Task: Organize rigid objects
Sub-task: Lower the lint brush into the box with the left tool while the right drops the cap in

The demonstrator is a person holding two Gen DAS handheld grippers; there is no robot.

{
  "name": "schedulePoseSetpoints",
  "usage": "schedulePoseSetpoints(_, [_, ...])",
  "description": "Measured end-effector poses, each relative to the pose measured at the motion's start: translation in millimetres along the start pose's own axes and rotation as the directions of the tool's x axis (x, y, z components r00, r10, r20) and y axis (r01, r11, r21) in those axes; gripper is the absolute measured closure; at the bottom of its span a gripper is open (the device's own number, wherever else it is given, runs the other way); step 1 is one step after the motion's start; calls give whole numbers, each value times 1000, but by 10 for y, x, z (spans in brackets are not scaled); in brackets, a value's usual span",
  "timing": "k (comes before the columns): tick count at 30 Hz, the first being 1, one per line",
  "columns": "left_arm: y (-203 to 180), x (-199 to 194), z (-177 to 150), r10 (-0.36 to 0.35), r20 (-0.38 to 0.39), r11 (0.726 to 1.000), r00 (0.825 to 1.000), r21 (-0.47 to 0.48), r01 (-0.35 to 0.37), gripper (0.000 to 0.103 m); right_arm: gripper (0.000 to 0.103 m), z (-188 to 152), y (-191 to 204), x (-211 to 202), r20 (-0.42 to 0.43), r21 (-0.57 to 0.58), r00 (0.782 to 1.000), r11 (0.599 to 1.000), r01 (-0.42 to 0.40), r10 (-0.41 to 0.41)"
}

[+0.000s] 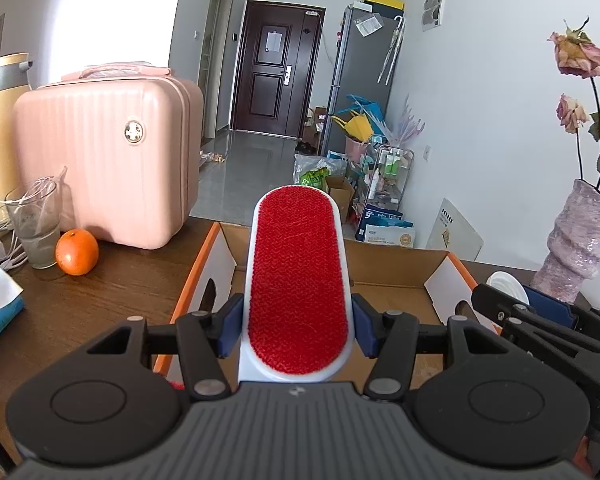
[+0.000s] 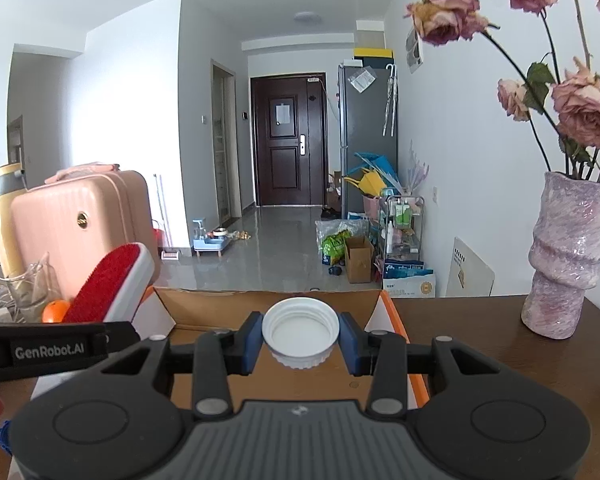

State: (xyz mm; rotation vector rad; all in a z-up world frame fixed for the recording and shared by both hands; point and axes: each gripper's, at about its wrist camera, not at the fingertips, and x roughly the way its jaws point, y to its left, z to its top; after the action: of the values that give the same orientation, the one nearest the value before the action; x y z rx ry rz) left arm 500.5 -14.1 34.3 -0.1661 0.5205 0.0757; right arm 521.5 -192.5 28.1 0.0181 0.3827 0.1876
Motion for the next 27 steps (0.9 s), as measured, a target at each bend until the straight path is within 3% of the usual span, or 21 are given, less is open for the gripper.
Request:
schedulePoseSetpoints(20, [58, 629, 140, 40, -68, 999, 997, 22, -39, 46, 64, 2, 26, 528, -96, -30, 995, 999, 11, -13])
schedulePoseSetpoints(27, [70, 729, 154, 16, -123, 999, 992, 31, -12, 46, 63, -22, 37, 642, -130, -33, 991, 999, 9, -13])
